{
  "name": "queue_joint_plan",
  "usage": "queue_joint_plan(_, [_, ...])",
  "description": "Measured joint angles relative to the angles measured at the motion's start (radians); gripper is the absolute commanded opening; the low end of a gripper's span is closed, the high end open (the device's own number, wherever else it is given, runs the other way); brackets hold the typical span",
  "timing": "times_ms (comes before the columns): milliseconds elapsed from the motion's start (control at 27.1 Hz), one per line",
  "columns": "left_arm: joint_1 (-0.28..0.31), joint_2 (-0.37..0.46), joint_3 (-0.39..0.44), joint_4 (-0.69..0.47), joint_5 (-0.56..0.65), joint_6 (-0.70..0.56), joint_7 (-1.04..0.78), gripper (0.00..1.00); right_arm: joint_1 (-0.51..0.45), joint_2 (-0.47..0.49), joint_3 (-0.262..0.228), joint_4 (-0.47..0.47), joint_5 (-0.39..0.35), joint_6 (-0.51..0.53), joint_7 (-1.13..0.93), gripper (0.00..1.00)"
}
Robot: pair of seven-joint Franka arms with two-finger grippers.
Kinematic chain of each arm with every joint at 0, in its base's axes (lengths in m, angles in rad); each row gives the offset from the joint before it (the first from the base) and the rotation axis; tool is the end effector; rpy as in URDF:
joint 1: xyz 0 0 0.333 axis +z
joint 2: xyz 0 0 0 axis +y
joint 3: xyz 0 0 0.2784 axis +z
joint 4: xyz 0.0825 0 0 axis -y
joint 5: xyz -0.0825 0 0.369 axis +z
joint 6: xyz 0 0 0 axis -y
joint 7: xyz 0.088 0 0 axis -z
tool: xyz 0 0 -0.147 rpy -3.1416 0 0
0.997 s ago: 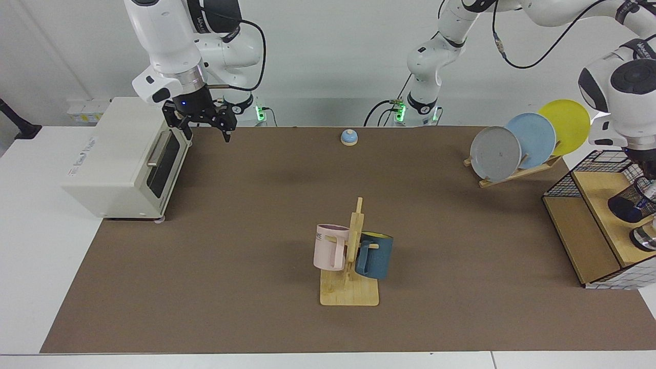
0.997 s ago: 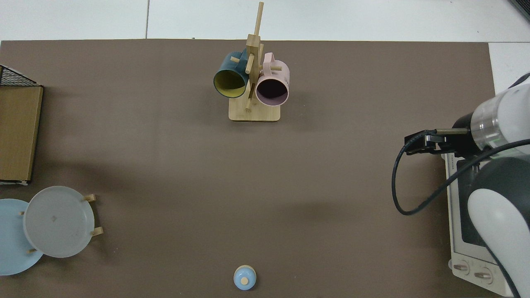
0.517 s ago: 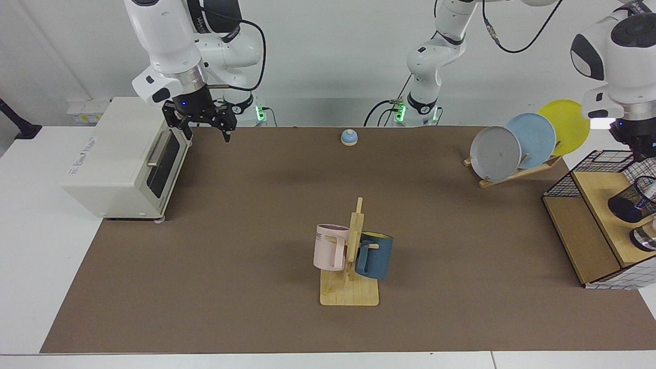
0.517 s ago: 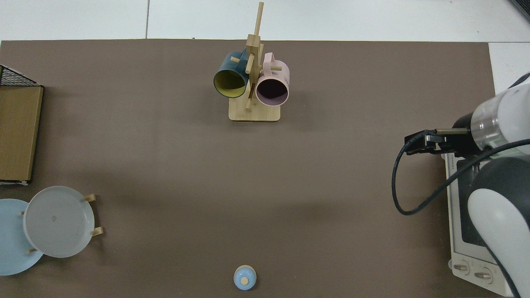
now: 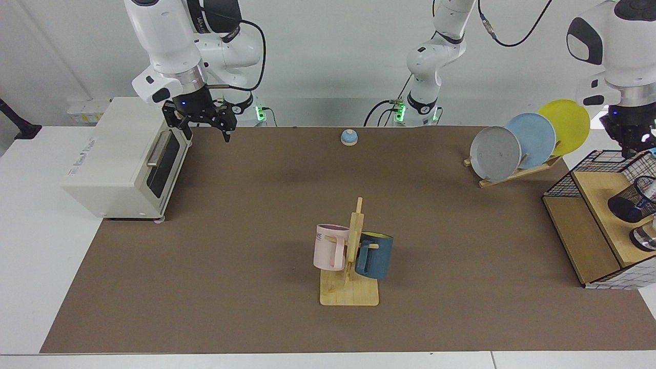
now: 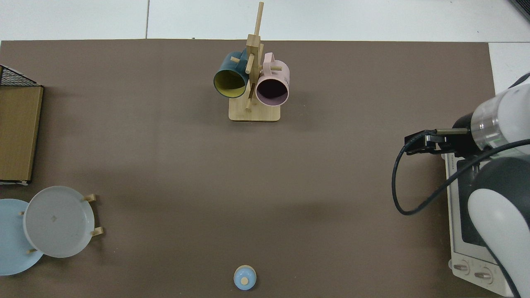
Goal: Put markers into pen holder
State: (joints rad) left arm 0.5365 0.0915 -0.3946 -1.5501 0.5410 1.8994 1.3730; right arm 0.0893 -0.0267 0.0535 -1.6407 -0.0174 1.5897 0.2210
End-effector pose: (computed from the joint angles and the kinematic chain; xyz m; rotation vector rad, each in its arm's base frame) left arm 0.5882 0.1505 0.5570 -2.0391 1.6046 0.2042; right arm 0.5266 0.0734 0.5309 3.1162 -0.1211 -0.0320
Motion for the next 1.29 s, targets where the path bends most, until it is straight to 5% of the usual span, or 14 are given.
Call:
queue_joint_plan(148, [-0.037, -0.001, 0.009, 0.000, -0.022, -0.014, -0.019, 0.00, 0.000, 0.000, 0.000, 0.000, 0.000, 0.000, 0.000, 0.99])
queue_joint_plan(406, [-0.231, -0.016, 0.129, 0.001, -0.089, -0.049, -0.157, 0.00, 0.000, 0.000, 0.000, 0.000, 0.000, 0.000, 0.000, 0.99])
queue_joint_plan(813, [-0.449, -0.066, 0.274, 0.001, -0.290, -0.170, -0.453, 0.00, 0.001, 0.000, 0.004, 0.000, 0.000, 0.000, 0.000, 0.99])
queue_joint_plan(1293, [-0.574, -0.121, 0.322, 0.001, -0.484, -0.373, -0.892, 0.07, 0.000, 0.000, 0.006, 0.000, 0.000, 0.000, 0.000, 0.99])
